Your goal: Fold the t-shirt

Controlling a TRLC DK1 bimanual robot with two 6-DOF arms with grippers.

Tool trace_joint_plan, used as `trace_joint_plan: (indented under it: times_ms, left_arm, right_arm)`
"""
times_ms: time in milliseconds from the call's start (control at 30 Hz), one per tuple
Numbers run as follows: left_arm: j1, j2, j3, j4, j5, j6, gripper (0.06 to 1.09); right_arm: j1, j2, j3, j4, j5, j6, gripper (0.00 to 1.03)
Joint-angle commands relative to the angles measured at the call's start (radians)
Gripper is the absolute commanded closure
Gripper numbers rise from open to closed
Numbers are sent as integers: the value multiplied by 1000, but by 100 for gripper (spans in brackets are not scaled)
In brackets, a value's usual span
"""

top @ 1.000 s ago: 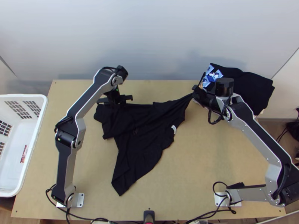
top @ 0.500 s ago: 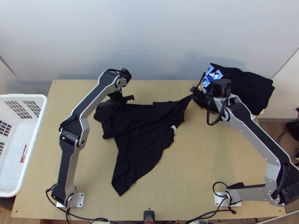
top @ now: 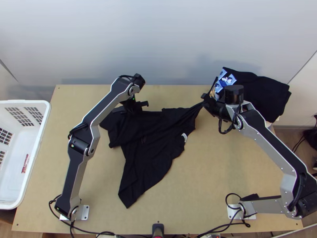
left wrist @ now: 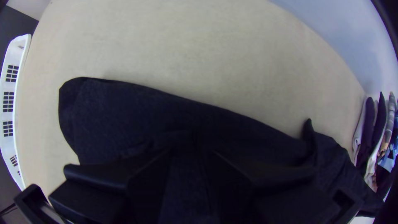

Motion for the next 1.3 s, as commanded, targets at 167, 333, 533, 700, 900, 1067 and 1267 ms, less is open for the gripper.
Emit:
trace_joint_plan:
  times_ms: [167,333,533,700,900,1067,1267]
  left_arm:
    - [2,7,7,70,-27,24,59]
    - [11,8,7,57,-43,39,59]
    - [12,30,6,5,-41,84,52]
    - [11,44,4,-1,-43,90,50]
    - [3,48,3,-1,-40,131,54]
    - [6,44,1,0,-43,137,105]
    - [35,18,1,0,-43,142,105]
  right_arm:
    - [9,5,0,7,1,-5,100]
    - [7,5,-2,7,1,-5,100]
    - [9,5,-3,8,1,-4,100]
    - [9,5,-2,11,1,-5,100]
    - [7,4,-5,11,1,-7,100]
    - [6,2,-5,13,1,-8,100]
    - [4,1,-8,13,1,-8,100]
